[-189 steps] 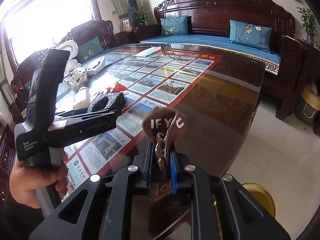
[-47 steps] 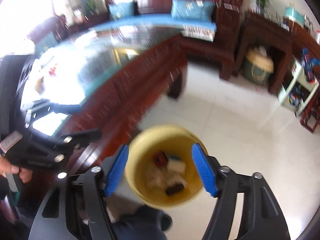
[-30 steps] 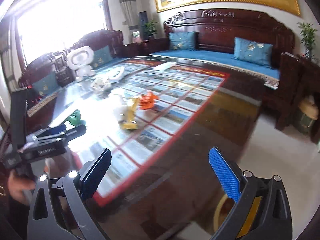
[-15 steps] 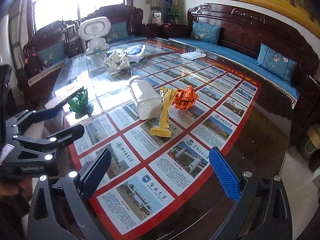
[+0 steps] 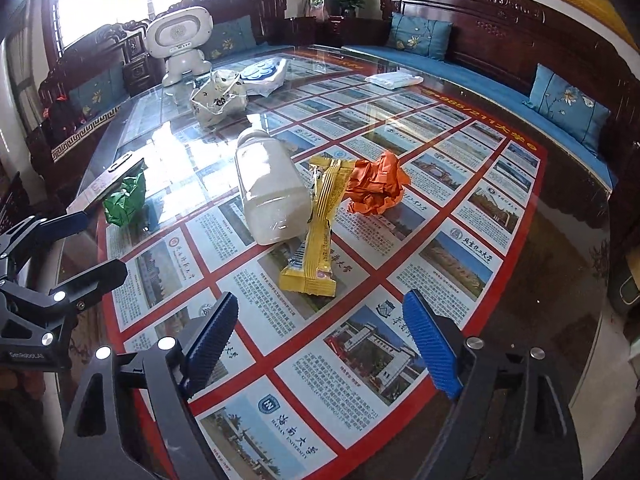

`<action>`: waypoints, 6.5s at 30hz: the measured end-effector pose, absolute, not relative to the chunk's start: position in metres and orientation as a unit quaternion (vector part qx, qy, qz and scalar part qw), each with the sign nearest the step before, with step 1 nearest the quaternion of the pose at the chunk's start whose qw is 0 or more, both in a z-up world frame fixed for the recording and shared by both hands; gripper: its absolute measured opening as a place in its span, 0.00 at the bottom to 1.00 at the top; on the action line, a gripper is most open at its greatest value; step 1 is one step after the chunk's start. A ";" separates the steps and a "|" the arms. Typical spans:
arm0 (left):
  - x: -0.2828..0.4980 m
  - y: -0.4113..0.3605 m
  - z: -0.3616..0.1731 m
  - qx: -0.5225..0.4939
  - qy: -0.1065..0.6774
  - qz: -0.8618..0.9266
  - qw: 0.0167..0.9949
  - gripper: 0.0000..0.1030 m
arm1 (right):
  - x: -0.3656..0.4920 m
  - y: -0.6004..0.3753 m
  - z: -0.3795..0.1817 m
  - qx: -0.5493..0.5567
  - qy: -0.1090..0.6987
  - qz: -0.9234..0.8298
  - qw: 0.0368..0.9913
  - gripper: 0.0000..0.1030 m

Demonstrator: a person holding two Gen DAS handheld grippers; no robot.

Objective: Collect trash
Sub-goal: 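Grasp the yellow snack wrapper with the right gripper, then grasp the green crumpled paper with the left gripper while the right gripper holds the wrapper, then carry the wrapper and green paper over the yellow bucket with both grippers, then open both grippers to drop the wrapper and green paper into the bucket, then move both grippers back over the table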

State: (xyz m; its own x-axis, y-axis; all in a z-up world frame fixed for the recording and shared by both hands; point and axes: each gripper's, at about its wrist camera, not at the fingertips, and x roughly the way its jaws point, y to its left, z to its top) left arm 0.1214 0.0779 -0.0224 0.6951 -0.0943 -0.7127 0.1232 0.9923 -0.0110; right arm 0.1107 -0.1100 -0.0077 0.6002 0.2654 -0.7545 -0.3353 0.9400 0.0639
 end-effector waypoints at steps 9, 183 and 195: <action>0.134 0.075 -0.028 0.022 0.391 -0.063 0.918 0.96 | 0.151 -0.094 -0.017 -0.051 0.425 0.162 0.889 0.67; 0.063 -0.439 -0.186 0.303 0.551 -0.408 0.662 0.65 | -0.078 -0.495 -0.153 0.071 0.574 -0.017 0.816 0.49; 0.064 -0.427 -0.157 0.272 0.521 -0.413 0.695 0.77 | -0.086 -0.496 -0.126 0.096 0.539 -0.035 0.836 0.72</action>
State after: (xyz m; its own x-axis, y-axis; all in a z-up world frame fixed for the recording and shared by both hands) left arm 0.0642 -0.4272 -0.1575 0.1143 -0.2907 -0.9500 0.8586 0.5099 -0.0527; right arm -0.0858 -0.4957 -0.1255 0.4161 0.0446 -0.9082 0.1618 0.9792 0.1222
